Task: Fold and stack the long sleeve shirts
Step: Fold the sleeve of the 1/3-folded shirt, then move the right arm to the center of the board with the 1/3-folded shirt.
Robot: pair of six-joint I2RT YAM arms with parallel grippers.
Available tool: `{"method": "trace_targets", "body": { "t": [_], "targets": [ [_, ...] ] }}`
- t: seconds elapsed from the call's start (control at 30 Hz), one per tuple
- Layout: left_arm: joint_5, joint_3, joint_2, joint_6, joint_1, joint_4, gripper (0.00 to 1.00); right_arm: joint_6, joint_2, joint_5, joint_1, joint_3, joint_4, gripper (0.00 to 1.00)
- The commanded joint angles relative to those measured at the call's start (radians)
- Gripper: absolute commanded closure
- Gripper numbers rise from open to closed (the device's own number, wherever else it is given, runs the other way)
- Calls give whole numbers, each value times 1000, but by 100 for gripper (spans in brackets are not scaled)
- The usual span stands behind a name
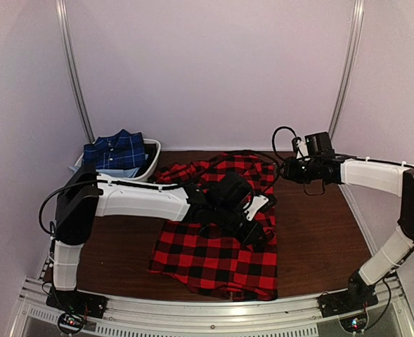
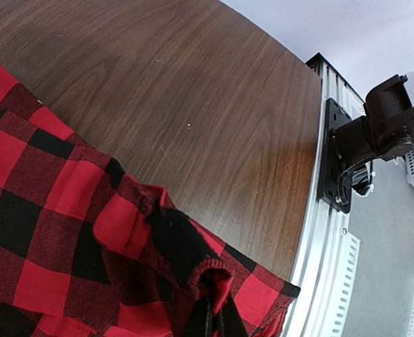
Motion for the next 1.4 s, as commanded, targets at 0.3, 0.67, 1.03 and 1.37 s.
{"method": "trace_targets", "body": {
  "t": [0.3, 0.67, 1.03, 1.37],
  "targets": [
    [0, 15, 19, 72, -13, -57, 100, -25, -44, 37, -8, -63, 20, 65],
    [49, 36, 36, 89, -20, -92, 72, -32, -34, 38, -7, -64, 16, 65],
    [30, 49, -41, 42, 6, -50, 32, -54, -23, 40, -7, -82, 0, 63],
    [-141, -157, -168, -154, 246, -58, 35, -46, 180, 15, -8, 8, 61, 63]
  ]
}}
